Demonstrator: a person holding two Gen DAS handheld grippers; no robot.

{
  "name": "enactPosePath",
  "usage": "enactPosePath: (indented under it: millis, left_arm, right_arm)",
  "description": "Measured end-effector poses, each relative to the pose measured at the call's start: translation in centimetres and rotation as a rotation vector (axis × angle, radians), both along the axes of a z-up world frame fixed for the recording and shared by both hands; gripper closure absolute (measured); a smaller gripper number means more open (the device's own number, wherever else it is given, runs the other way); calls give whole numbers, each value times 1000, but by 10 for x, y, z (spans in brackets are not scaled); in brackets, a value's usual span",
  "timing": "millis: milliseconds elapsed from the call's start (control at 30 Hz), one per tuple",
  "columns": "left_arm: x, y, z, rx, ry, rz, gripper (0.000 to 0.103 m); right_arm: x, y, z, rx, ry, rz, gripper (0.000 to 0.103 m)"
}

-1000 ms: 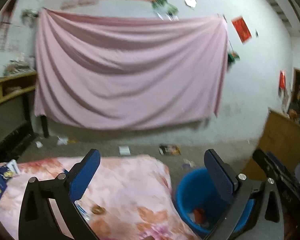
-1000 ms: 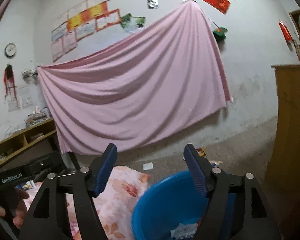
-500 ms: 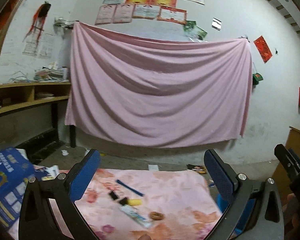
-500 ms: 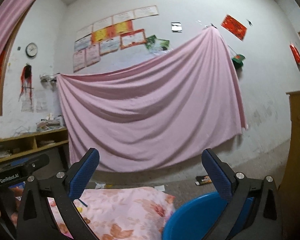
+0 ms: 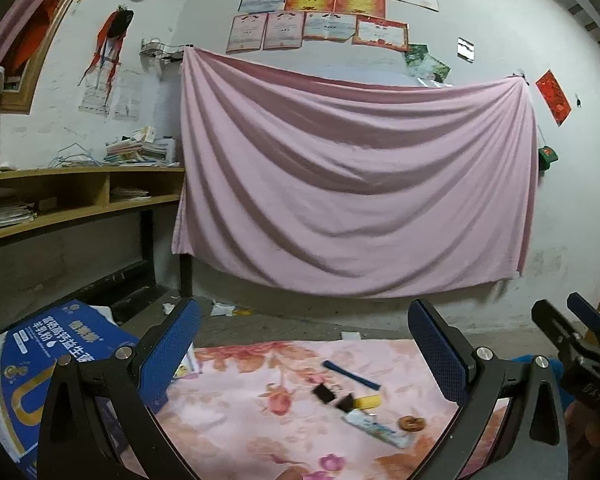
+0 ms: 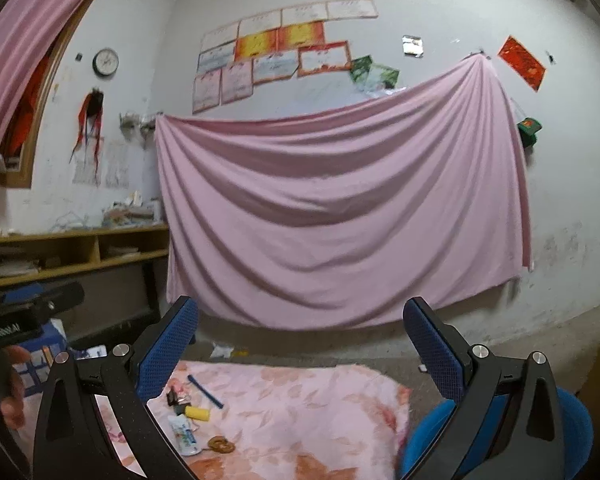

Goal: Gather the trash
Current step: 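Move both tools back over the remaining trash on the bed, then grasp the white tube with the left tool while the right tool grasps the brown nut shell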

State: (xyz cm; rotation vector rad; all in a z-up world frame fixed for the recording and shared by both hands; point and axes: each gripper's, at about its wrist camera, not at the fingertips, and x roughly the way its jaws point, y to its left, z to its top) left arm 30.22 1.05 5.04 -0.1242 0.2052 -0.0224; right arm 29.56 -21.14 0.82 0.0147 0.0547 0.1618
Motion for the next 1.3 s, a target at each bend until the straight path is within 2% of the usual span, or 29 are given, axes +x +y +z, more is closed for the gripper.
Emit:
enactPosePath:
  millis: [133, 267, 433, 500, 567, 633, 733, 900, 1067, 1200, 1300]
  left_arm:
    - [5, 10, -9, 5, 34, 9, 1]
    - [16, 13, -20, 17, 122, -10, 1]
    - [32, 7, -36, 37, 247, -21, 1]
    - [38, 4, -45, 55, 300, -26, 1]
    - [45, 1, -54, 63, 339, -30, 1]
    - [51, 0, -63, 61, 395, -42, 1]
    - [62, 4, -76, 37, 480, -59, 1]
    - [78, 12, -94, -42, 612, -88, 2]
    - [83, 12, -96, -75, 645, -98, 4]
    - [87, 3, -95, -85, 656, -136, 16]
    - [90, -7, -96, -101, 658, -187, 24]
  right_arm:
    - [14, 17, -9, -40, 70, 14, 0]
    - [28, 29, -17, -78, 154, 28, 0]
    - [49, 37, -31, -120, 317, 52, 1]
    - [57, 38, -36, -134, 381, 62, 7]
    - [62, 39, -41, -139, 428, 72, 21]
    - [68, 39, -47, -142, 490, 89, 23]
    - [76, 37, -55, -136, 578, 126, 36]
    - [86, 41, -70, -130, 705, 207, 41]
    - [94, 57, -85, -191, 792, 263, 53]
    - [97, 70, -96, -256, 842, 291, 65]
    - [98, 68, -97, -254, 849, 299, 77]
